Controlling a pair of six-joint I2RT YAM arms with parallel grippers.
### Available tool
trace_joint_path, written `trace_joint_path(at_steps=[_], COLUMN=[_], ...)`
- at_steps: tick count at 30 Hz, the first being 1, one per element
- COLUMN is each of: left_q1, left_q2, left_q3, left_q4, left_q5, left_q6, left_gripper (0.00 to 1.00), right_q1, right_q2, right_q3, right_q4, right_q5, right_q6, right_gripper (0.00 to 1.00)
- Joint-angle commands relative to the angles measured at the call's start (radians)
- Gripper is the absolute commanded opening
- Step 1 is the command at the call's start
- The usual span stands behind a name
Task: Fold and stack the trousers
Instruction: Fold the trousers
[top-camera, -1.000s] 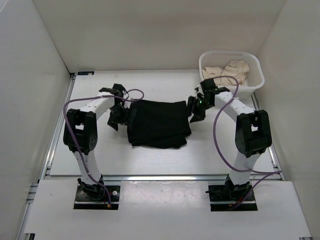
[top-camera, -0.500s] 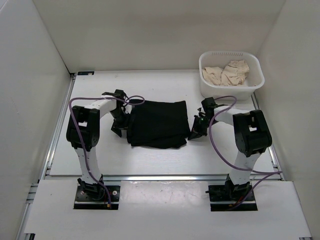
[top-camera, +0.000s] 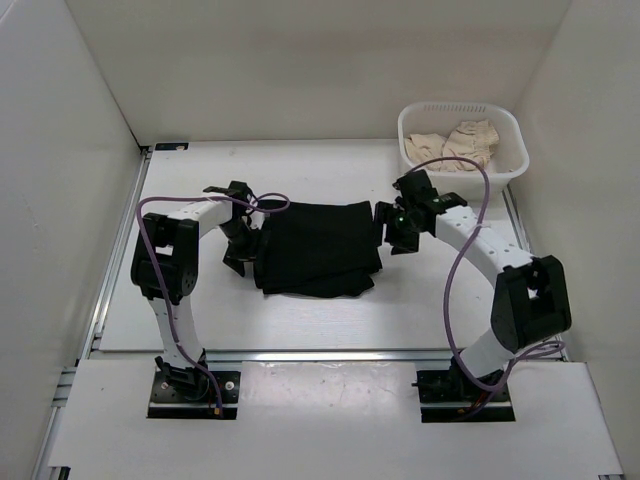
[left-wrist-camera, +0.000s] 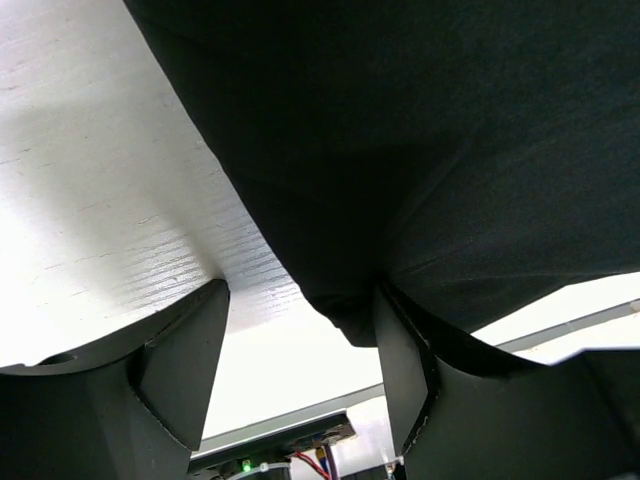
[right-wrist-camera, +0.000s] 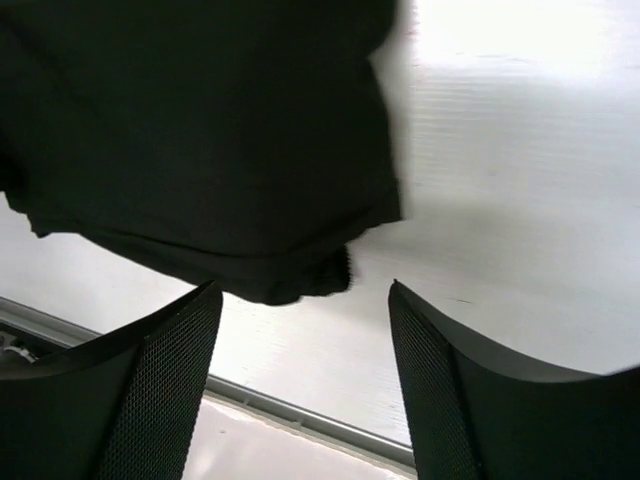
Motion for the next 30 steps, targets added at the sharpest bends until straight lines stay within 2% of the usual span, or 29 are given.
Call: trace_joint_path(at_steps=[1, 4, 8, 10, 11, 12, 14, 15, 17, 23, 25, 28, 30], left_q1=[-0.009, -0.009, -0.009, -0.009, -0.009, -0.009, -0.009, -0.009, -0.009, -0.009, -0.009, -0.009, -0.009], left_q2=[-0.007, -0.007, -0.007, -0.007, -0.007, -0.007, -0.007, -0.007, -0.007, -0.007, -0.019, -0.019, -0.019], left_q3=[-0.033, -0.024, -0.024, -0.024, -0.024, -0.024, -0.024, -0.024, -0.024, -0.024, -0.035, -0.044, -0.055], left_q4=[0.048, 0.048, 0.048, 0.048, 0.048, 0.048, 0.038, 0.038, 0.038, 0.038, 0.029, 0.029, 0.029], left_q5=[0.03, 0.03, 0.03, 0.03, 0.03, 0.03, 0.03, 0.03, 0.03, 0.021, 0.021, 0.033, 0.057], left_q6=[0.008, 0.008, 0.008, 0.008, 0.008, 0.008, 0.008, 0.008, 0.008, 0.008, 0.008, 0.008, 0.008], left_gripper=[0.71, 0.66, 0.63, 0.61, 0.55, 0.51, 0.41, 0.29, 0.14, 0.14, 0.14, 0.14, 0.14], right_q1=[0.037, 0.037, 0.037, 0.037, 0.037, 0.037, 0.037, 0.037, 0.037, 0.037, 0.037, 0.028, 0.017], right_q2=[0.069, 0.113, 0.233, 0.267, 0.276, 0.276, 0.276, 0.276, 0.244, 0.059, 0.035, 0.083, 0.135], right_q3=[0.015, 0.015, 0.075, 0.075, 0.075, 0.061, 0.041, 0.041, 0.041, 0.018, -0.061, -0.236, -0.275], right_q4=[-0.055, 0.022, 0.022, 0.011, 0.028, 0.028, 0.057, 0.057, 0.057, -0.018, -0.05, -0.009, 0.026], right_q5=[0.041, -0.042, -0.12, -0.148, -0.148, -0.136, -0.136, -0.136, -0.136, -0.123, -0.123, -0.215, -0.215], right_q6=[0.072, 0.132, 0.156, 0.166, 0.166, 0.178, 0.187, 0.187, 0.187, 0.118, 0.074, 0.035, 0.011], right_gripper=[0.72, 0.72, 0.72, 0.67, 0.6, 0.39, 0.18, 0.0, 0.0, 0.0, 0.0, 0.0, 0.0])
